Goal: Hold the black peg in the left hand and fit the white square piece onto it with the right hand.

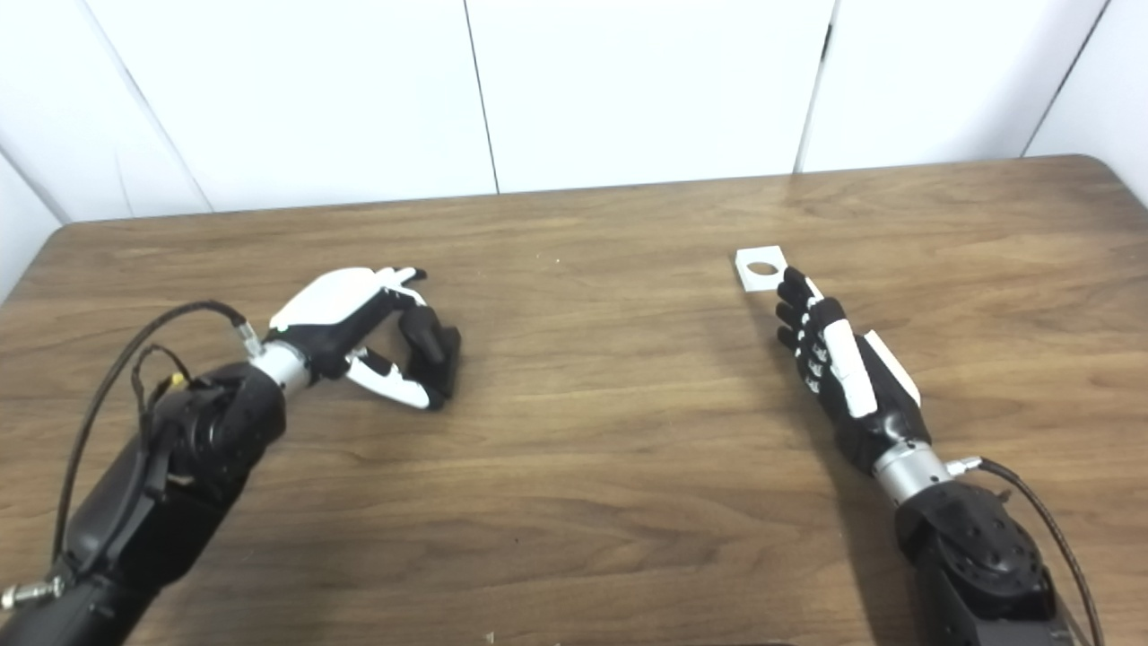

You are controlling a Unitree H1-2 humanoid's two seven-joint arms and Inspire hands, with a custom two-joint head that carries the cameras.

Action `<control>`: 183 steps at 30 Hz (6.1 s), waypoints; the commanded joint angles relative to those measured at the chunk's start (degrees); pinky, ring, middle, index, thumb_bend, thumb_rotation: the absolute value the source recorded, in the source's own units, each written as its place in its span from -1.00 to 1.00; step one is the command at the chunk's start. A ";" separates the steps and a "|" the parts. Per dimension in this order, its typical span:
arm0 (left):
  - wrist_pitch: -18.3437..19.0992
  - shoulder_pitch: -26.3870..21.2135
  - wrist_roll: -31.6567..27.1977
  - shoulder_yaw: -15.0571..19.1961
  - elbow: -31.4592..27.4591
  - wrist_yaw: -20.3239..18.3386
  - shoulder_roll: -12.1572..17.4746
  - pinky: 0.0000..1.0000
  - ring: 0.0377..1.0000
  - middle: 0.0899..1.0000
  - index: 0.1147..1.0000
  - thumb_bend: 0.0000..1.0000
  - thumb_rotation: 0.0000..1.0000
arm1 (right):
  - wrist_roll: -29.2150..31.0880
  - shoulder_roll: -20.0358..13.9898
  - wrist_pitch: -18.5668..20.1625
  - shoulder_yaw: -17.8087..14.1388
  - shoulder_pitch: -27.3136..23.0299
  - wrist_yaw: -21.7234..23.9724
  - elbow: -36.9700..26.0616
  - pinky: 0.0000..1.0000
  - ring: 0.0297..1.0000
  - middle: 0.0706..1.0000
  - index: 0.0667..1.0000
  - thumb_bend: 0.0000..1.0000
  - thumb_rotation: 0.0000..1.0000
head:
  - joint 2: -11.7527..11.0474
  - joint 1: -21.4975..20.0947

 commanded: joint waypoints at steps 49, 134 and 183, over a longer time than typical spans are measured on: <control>-8.60 4.07 14.31 -6.33 -12.62 -9.21 -2.56 1.00 1.00 0.95 0.17 0.79 -0.30 | -1.18 -0.62 6.37 0.27 -2.87 -0.37 -6.89 1.00 1.00 1.00 1.00 0.36 0.95 | 1.64 -0.45; -4.85 4.83 3.86 -1.49 -7.54 -6.93 -4.79 1.00 1.00 0.96 0.19 0.82 -0.35 | -54.98 -18.23 -3.82 24.88 -39.32 8.87 20.57 1.00 1.00 0.90 0.52 0.85 -0.54 | 2.15 -2.06; -3.95 4.64 3.79 -1.33 -9.46 -8.08 -4.70 1.00 1.00 0.97 0.16 0.77 -0.32 | -59.50 -16.51 -2.48 28.90 -42.96 11.73 30.46 1.00 1.00 0.87 0.56 0.73 -0.52 | 2.44 -1.80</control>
